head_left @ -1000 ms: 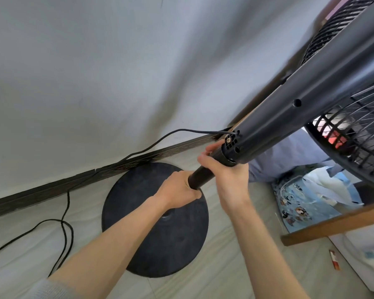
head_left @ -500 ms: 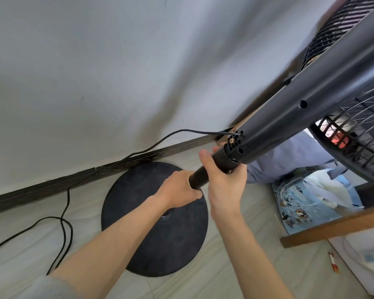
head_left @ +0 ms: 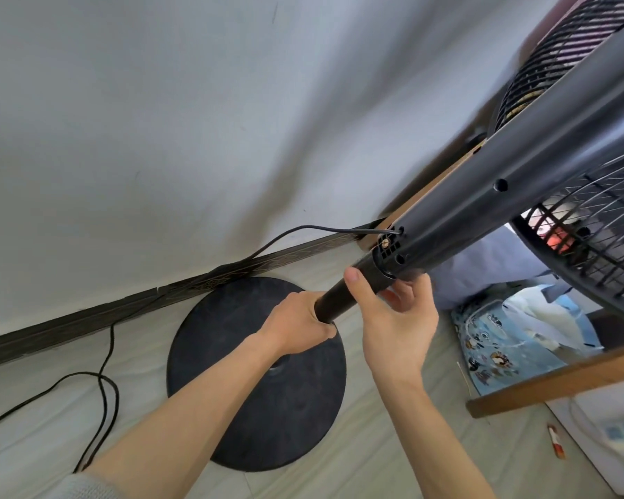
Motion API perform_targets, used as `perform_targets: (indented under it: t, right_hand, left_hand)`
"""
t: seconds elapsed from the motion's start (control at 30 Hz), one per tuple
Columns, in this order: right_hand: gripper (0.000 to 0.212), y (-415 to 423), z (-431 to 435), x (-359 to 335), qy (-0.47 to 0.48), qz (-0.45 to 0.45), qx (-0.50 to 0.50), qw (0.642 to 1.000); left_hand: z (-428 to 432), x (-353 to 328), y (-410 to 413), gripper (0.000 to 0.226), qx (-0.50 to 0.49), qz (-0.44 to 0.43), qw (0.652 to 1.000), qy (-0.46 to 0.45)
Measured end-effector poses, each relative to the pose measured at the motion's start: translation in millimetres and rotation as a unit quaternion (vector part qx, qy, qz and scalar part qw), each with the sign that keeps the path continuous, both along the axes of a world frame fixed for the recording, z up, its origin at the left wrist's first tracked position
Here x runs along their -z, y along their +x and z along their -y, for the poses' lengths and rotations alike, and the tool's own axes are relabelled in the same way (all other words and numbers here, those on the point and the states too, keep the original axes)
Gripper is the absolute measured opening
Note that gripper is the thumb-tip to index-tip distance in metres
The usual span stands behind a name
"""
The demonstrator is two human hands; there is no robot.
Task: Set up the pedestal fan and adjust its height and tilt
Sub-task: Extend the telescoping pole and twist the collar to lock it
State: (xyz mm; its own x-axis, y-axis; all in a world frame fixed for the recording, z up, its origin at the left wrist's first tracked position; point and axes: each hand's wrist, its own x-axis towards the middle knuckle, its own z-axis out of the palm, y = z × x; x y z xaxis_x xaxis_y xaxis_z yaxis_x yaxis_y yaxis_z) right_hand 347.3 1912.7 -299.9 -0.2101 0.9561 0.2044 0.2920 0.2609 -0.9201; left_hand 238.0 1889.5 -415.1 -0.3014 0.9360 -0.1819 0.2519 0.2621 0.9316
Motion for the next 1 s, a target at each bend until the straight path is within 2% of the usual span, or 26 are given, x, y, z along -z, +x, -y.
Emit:
perform_targets:
  t: [0.07,0.13,0.23,0.3,0.4,0.57,0.77,0.83,0.93,1.0]
  right_hand:
    - [0.033,7,-5,-7,0.002,0.024,-0.058,0.998]
    - [0.032,12,-7,-9,0.026,0.046,-0.09,0.995]
    - [0.048,6,1,-6,0.071,0.067,-0.05,0.994]
    - [0.056,-3,4,-6,0.063,0.069,-0.005,0.996]
    - [0.048,-6,-7,-9,0.059,0.082,0.018,0.995]
    - [0.027,9,-22,-16,-0.039,0.023,-0.124,0.991]
    - [0.053,-6,0,-3,0.016,0.054,-0.026,0.998]
    - [0.046,1,-10,-9,-0.009,0.051,-0.065,0.997]
    - [0.036,14,-28,-21,-0.075,0.036,-0.186,0.979]
    - [0.035,10,-25,-19,-0.06,0.028,-0.177,0.982]
  left_hand:
    - [1,-1,0,0.022,-0.001,0.004,1.0,-0.002]
    - [1,-2,-1,0.023,-0.003,0.007,1.0,-0.003]
    - [2,-4,0,0.021,-0.004,0.007,1.0,0.0]
    - [2,-5,0,0.018,-0.001,0.001,1.0,0.0]
    - [2,-7,0,0.018,-0.001,-0.002,1.0,-0.007]
    - [3,-8,-1,0.026,-0.007,0.01,1.0,-0.001]
    - [3,-8,0,0.022,0.002,0.008,1.0,0.003]
    - [3,-6,0,0.021,-0.004,0.007,1.0,0.004]
    - [3,-3,0,0.023,-0.016,0.011,1.0,0.005]
    - [2,-3,0,0.024,-0.015,0.01,1.0,0.006]
